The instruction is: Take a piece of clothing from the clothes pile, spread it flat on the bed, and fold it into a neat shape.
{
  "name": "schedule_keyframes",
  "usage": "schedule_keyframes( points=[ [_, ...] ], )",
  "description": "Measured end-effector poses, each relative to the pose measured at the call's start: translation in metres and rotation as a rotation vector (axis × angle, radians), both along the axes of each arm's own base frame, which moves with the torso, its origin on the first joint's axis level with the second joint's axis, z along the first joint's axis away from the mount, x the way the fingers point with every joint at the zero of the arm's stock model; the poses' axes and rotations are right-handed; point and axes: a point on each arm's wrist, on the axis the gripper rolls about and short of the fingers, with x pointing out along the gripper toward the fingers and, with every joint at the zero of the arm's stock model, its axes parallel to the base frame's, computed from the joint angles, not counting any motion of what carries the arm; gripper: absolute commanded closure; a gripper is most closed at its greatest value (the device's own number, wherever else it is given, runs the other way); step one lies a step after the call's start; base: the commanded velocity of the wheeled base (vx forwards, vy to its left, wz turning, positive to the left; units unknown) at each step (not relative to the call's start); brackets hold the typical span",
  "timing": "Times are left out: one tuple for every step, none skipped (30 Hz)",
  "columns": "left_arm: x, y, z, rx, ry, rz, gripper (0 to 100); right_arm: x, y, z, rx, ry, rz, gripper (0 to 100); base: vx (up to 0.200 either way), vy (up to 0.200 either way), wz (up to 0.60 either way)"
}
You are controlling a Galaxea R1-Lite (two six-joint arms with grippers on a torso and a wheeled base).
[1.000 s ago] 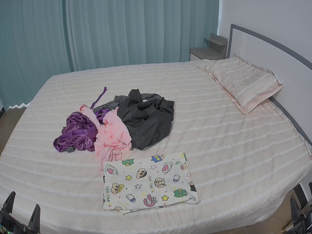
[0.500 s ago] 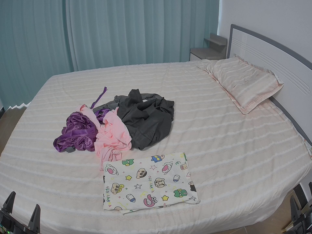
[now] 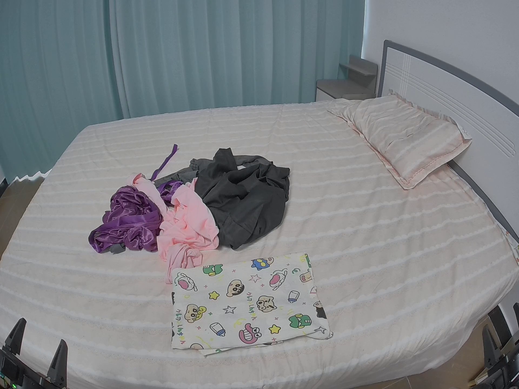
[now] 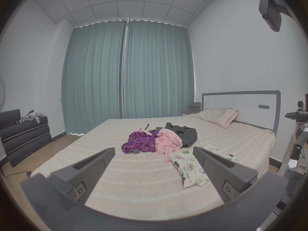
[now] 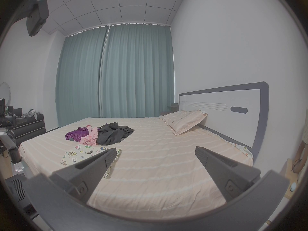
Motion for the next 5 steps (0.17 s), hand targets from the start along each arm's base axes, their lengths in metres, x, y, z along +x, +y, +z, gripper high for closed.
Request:
schedule_keyframes(
  points=[
    [0.0000, 0.0000, 0.0000, 0.000, 0.000, 0.000, 0, 0.0000, 0.0000, 0.0000, 0.000, 0.000, 0.000, 0, 0.000, 0.000, 0.00],
    [0.0000, 0.0000, 0.0000, 0.000, 0.000, 0.000, 0, 0.0000, 0.0000, 0.0000, 0.000, 0.000, 0.000, 0, 0.000, 0.000, 0.00],
    [0.0000, 0.0000, 0.0000, 0.000, 0.000, 0.000, 0, 0.0000, 0.0000, 0.0001, 0.000, 0.000, 0.001, 0, 0.000, 0.000, 0.00],
    [0.0000, 0.0000, 0.0000, 0.000, 0.001, 0.000, 0, 0.0000, 0.0000, 0.0000, 0.000, 0.000, 0.001, 0, 0.000, 0.000, 0.00],
    [0.0000, 0.0000, 0.0000, 0.000, 0.001, 0.000, 0, 0.0001, 0.0000, 0.0000, 0.000, 0.001, 0.001, 0, 0.000, 0.000, 0.00]
  ],
)
